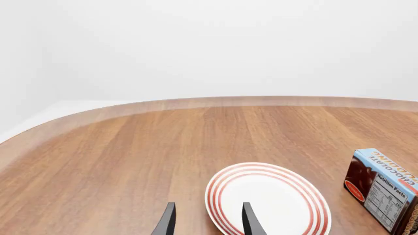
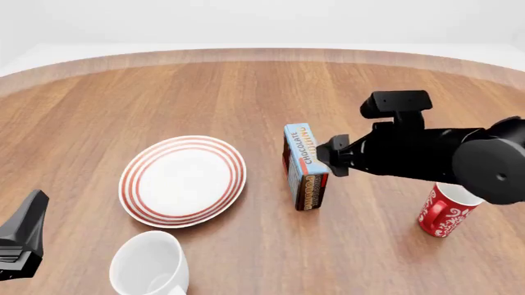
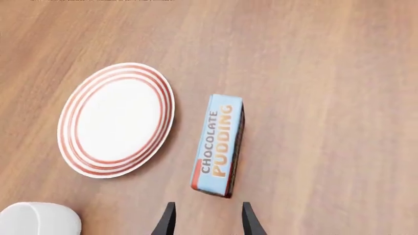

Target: Pick up the white mug and put it on the plate, and put the chocolate pudding to the right of the plate.

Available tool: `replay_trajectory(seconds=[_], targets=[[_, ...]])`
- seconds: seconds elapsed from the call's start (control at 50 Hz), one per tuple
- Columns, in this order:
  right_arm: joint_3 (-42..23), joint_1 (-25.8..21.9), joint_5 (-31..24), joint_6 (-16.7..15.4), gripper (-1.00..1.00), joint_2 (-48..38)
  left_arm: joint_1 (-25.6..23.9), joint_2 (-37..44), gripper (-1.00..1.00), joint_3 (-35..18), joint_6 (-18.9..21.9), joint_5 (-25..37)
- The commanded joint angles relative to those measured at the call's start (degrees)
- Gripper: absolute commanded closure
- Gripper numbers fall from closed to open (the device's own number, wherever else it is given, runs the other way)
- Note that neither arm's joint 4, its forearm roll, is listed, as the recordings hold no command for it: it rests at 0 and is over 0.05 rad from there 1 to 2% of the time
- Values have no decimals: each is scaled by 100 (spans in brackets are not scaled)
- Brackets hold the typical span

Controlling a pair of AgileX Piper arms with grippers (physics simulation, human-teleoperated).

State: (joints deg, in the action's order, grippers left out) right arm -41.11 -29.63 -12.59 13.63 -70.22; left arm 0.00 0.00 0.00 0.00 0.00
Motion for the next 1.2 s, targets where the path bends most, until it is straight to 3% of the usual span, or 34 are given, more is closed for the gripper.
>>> replay_trajectory(seconds=[0.02, 0.06, 0.12, 0.16, 0.24, 0.74, 1.2], targets=[[492, 57, 325, -254, -100, 406, 0, 0, -100, 0, 0, 0], [531, 57, 361, -329, -100, 421, 0, 0, -100, 0, 0, 0], [699, 139, 499, -782, -100, 503, 0, 0, -100, 0, 0, 0], [776, 133, 565, -770, -100, 541, 0, 0, -100, 0, 0, 0], [974, 162, 745, -1124, -100, 658, 0, 0, -100, 0, 0, 0], [1530, -271, 1097, -1650, -100, 780, 0, 0, -100, 0, 0, 0], [1363, -830, 1075, -1654, -100, 458, 0, 0, -100, 0, 0, 0]])
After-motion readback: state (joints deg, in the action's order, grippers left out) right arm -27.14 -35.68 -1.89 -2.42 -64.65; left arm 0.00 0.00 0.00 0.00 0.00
